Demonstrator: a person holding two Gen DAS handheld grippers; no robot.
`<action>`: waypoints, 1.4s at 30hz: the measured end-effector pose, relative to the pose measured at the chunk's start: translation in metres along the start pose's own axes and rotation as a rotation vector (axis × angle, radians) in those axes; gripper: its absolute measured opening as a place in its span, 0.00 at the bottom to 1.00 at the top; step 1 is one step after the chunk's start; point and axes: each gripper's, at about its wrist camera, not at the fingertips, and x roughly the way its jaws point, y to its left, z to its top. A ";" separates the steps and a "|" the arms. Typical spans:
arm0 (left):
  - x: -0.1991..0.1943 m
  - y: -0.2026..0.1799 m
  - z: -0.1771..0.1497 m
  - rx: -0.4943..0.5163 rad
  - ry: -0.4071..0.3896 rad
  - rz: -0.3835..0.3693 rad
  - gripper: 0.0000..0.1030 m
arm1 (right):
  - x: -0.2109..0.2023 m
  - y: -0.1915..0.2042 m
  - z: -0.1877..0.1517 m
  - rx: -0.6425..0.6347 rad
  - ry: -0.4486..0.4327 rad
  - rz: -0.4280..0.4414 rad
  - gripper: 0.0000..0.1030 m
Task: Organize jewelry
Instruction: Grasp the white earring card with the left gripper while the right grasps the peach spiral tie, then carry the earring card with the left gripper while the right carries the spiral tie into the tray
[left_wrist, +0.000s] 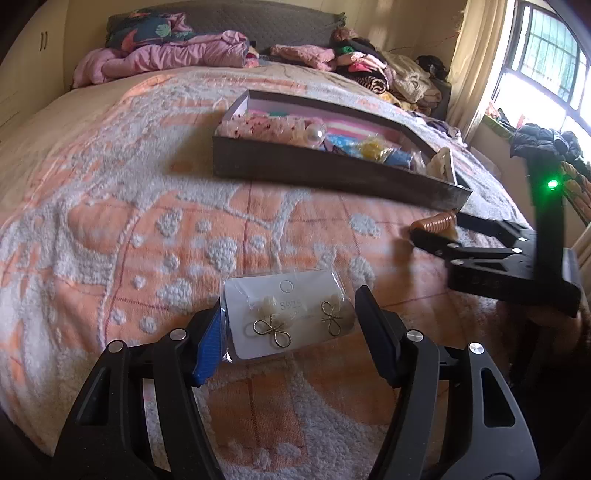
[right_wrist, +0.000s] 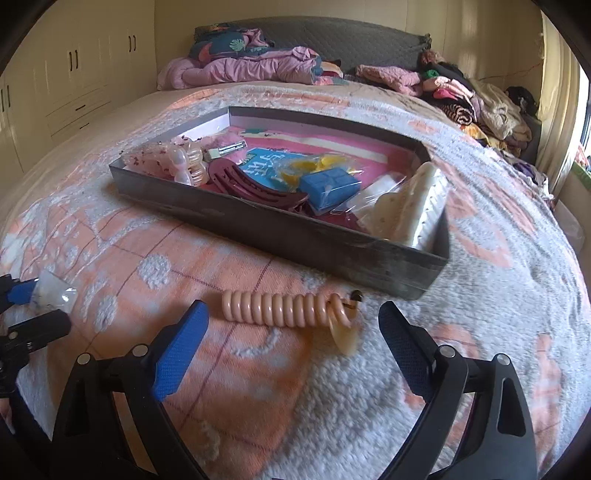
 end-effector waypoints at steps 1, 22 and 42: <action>-0.001 0.000 0.001 0.002 -0.003 -0.002 0.55 | 0.003 0.002 0.001 -0.002 0.005 0.003 0.85; -0.022 -0.024 0.058 0.051 -0.120 -0.046 0.55 | -0.080 -0.017 0.003 0.053 -0.154 0.038 0.68; -0.003 -0.073 0.133 0.140 -0.208 -0.097 0.55 | -0.127 -0.074 0.036 0.136 -0.290 -0.065 0.68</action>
